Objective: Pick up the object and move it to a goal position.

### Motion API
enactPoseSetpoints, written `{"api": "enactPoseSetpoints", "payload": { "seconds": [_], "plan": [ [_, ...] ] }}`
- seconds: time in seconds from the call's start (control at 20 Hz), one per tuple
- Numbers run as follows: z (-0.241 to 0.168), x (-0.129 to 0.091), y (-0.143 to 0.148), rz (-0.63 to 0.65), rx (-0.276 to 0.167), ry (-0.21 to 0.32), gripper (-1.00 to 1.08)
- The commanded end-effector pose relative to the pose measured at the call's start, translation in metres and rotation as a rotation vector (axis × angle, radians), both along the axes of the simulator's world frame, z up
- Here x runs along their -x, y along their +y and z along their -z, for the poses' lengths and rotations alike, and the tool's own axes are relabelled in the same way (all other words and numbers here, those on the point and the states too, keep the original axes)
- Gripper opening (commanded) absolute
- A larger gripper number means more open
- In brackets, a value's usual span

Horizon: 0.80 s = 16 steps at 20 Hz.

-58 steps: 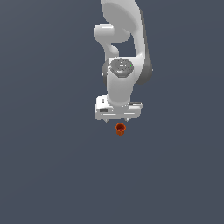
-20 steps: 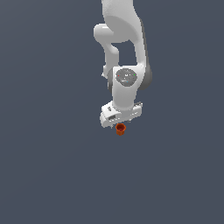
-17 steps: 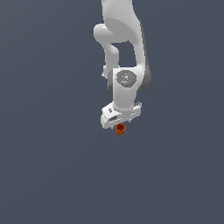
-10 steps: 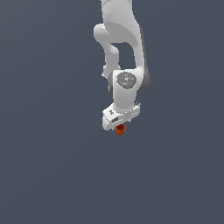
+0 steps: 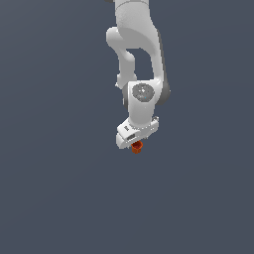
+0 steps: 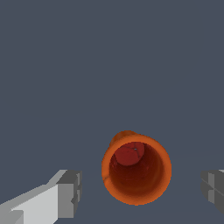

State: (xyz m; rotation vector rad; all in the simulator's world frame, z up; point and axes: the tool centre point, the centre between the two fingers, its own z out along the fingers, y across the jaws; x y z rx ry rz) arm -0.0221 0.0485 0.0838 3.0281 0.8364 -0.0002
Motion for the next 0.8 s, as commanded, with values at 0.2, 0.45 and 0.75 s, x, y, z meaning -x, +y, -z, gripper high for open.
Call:
{"api": "enactPoseSetpoints", "payload": {
  "seconds": [0.2,0.45,0.75],
  "plan": [
    [0.028,0.001,0.0,-0.003,0.0,0.0,1.0],
    [0.044,0.001,0.0,-0.005,0.0,0.0,1.0],
    [0.046,0.0,0.0,-0.005,0.0,0.0,-1.0]
  ]
}}
